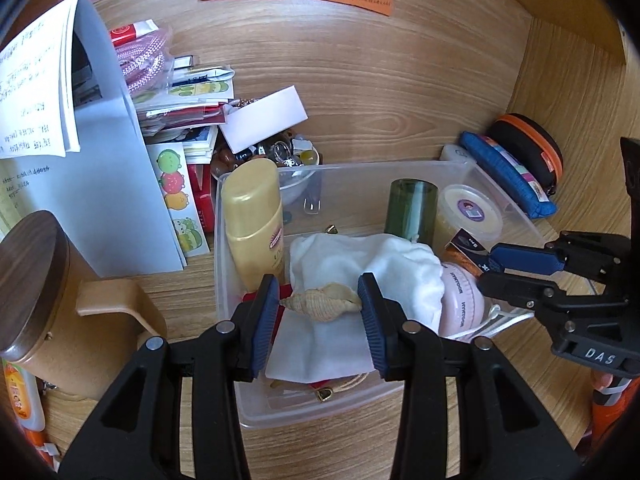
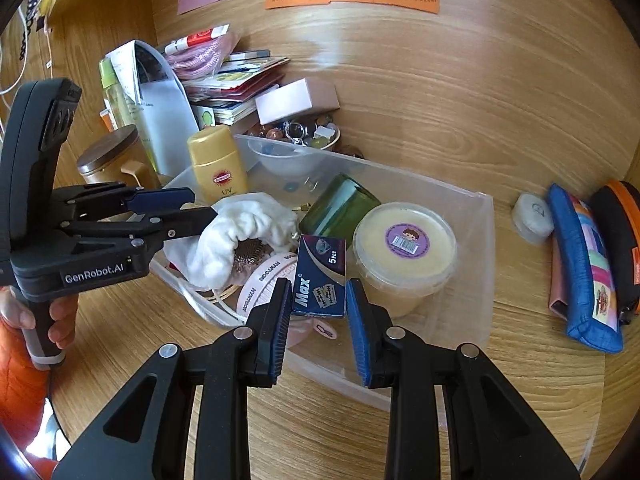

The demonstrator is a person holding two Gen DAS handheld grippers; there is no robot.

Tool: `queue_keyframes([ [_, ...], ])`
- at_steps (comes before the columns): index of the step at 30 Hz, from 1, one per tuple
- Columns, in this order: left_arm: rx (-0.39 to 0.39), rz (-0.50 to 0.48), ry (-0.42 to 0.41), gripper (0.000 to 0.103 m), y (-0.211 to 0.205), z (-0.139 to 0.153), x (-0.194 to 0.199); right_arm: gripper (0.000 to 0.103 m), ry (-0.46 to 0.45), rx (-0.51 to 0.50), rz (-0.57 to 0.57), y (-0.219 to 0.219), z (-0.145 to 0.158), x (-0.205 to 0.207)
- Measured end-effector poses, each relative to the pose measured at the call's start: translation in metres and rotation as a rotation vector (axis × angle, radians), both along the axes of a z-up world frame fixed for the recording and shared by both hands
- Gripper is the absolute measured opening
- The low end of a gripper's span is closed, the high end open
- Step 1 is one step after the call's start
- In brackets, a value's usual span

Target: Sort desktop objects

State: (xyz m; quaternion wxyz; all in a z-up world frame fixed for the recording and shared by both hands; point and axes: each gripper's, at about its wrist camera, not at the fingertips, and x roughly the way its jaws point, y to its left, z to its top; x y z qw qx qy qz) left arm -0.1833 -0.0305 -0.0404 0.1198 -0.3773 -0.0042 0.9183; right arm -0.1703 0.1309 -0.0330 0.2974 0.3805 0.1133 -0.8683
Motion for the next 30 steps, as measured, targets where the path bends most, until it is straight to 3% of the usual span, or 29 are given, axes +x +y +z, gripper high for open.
queue_keyframes([
  [9,-0.029,-0.003,0.007,0.049,-0.001,0.001,0.004,0.026,-0.006,0.011,-0.003,0.000,0.001,-0.002],
  [15,-0.029,0.007,0.014,0.053,0.001,0.004,0.007,0.034,0.008,-0.005,-0.012,0.003,0.007,0.002],
  [17,-0.030,0.016,0.024,0.061,0.001,0.007,0.011,0.037,0.017,-0.017,-0.016,0.006,0.011,0.004],
  [21,-0.033,0.027,0.054,0.063,0.002,0.016,0.019,0.050,0.071,-0.020,-0.047,0.012,0.021,0.011],
  [27,-0.042,0.054,0.119,0.075,0.003,0.030,0.037,0.070,0.192,-0.026,-0.105,0.021,0.038,0.027],
  [30,-0.054,0.069,0.144,0.083,0.004,0.037,0.048,0.074,0.241,-0.016,-0.125,0.024,0.045,0.037],
])
